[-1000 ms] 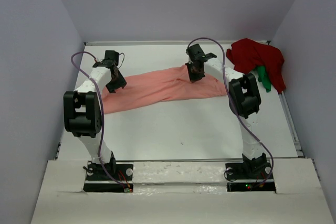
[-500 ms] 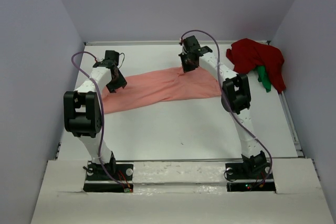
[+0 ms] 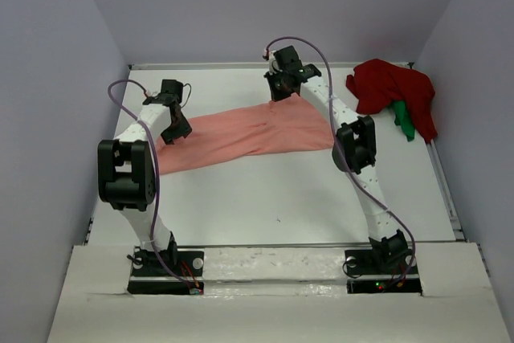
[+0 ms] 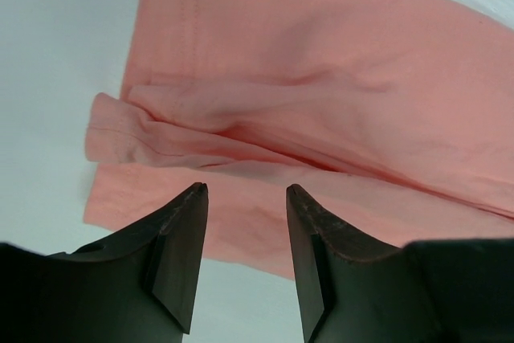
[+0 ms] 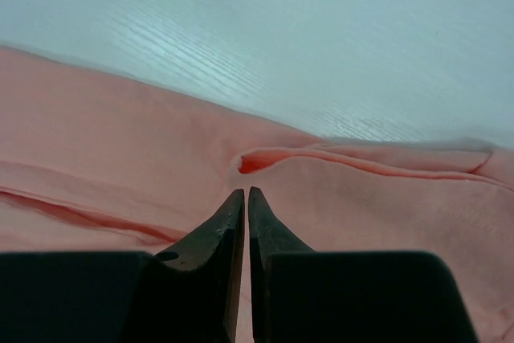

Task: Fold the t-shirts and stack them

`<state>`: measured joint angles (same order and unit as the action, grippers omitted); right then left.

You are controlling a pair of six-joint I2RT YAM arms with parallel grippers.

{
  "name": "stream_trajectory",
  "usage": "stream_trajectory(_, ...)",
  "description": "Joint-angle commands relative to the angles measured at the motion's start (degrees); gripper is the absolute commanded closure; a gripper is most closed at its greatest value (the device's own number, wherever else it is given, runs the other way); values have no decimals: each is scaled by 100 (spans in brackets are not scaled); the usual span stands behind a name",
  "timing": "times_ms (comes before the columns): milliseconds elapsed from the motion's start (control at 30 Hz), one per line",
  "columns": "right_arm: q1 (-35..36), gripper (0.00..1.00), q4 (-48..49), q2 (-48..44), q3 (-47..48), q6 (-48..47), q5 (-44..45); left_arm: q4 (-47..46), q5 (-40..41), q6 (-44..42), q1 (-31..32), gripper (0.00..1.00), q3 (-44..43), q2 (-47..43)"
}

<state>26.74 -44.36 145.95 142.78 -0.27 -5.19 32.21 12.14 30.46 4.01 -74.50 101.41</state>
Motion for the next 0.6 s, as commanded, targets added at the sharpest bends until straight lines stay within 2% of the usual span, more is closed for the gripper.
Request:
stream_trajectory(0, 86, 84, -213, -1083, -311, 236, 545, 382, 858, 30, -23, 46, -232, -507)
stream_trajectory(100, 86, 85, -179, -1612, -1460, 501, 1177, 558, 1280, 66, 12, 46, -232, -735)
stream_trajectory(167, 86, 90, -152, -2270, -2392, 913, 1754, 743, 1850, -22, 274, 47, -293, -859)
stream_trajectory(200, 86, 93, -135, -2273, -2700, 915, 1898, 743, 1975, -75, 276, 47, -319, -885)
stream_trajectory(267, 86, 100, -12, -2676, -3500, 1117, 2039, 892, 1846, -75, 346, 47, -390, -912)
stream_trajectory(367, -37, 100, 85, -2948, -4150, 1337, 2066, 753, 1443, -145, 398, 51, -189, -1087)
stream_trajectory(400, -37, 100, 190, -3002, -4284, 1354, 2022, 613, 1344, -163, 399, 57, -109, -1114)
stream_trajectory(433, -37, 100, 191, -3046, -4407, 1354, 1970, 611, 1274, -180, 399, 57, -48, -1114)
stream_trajectory(467, -90, 100, 330, -3098, -4530, 1354, 1943, 507, 1221, -189, 399, 67, 57, -1097)
stream_trajectory(533, -90, 100, 393, -3160, -4689, 1354, 1803, 444, 1106, -216, 399, 75, 111, -957)
stream_trajectory(567, -90, 100, 384, -3187, -4698, 1337, 1811, 471, 1037, -198, 399, 92, 94, -878)
